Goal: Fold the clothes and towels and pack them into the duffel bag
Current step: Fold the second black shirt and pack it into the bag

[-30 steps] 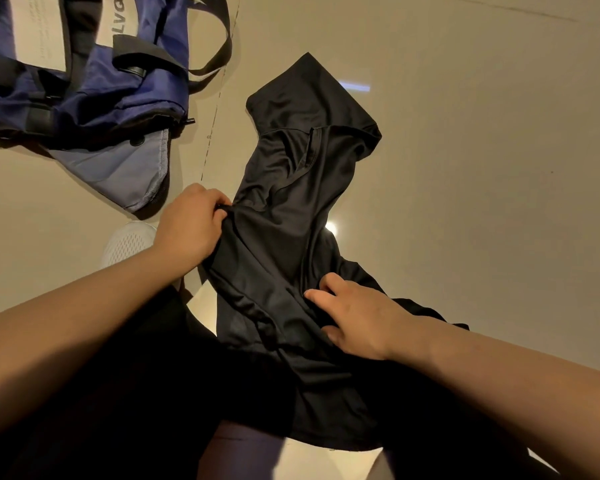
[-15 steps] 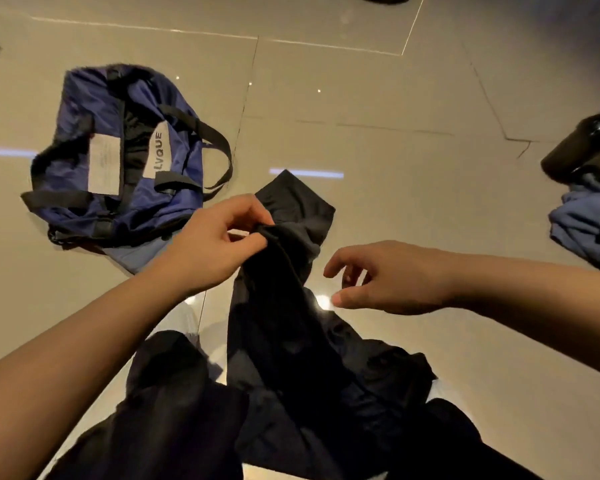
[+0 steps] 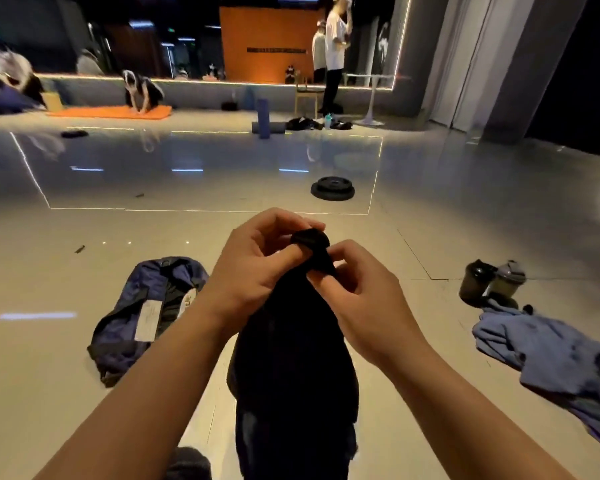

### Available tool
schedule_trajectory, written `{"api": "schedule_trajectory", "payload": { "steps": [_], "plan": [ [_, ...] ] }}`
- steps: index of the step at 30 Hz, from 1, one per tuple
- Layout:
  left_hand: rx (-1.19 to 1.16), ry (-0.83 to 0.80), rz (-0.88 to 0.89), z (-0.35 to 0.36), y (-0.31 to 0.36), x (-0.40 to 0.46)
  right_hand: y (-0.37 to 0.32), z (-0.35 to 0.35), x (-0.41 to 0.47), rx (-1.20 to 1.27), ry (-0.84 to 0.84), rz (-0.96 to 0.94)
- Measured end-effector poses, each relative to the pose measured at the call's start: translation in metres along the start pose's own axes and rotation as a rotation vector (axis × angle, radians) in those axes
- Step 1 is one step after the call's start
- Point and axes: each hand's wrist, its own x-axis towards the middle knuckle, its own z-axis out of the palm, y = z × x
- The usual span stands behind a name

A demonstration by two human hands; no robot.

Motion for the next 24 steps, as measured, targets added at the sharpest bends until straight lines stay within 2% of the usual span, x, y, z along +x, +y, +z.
{"api": "schedule_trajectory", "payload": {
  "steps": [2,7,11,15,19,22,24],
  "plan": [
    [0.06,0.003,-0.004,0.007,-0.004,-0.011,-0.001,-0.005,-0.01,-0.046,0.027,-0.023],
    [0.012,-0.084,-0.234,0.009,-0.026,-0.035,0.009,-0.02,-0.014,-0.188,-0.048,0.05],
    [0.021,-0.055,-0.294,0.007,-0.034,-0.04,0.018,-0.023,-0.013,-0.18,-0.163,0.102],
    [-0.026,-0.091,-0.373,-0.001,-0.037,-0.045,0.022,-0.031,-0.02,-0.162,-0.179,0.112],
    [-0.012,-0.228,-0.367,-0.004,-0.036,-0.054,0.021,-0.037,-0.022,-0.08,-0.12,0.064],
    [0.042,-0.114,-0.273,0.007,-0.036,-0.057,0.013,-0.038,-0.024,-0.008,-0.127,0.003],
    [-0.028,-0.012,-0.217,0.017,-0.033,-0.057,0.009,-0.038,-0.026,0.012,-0.128,-0.026]
  ]
}}
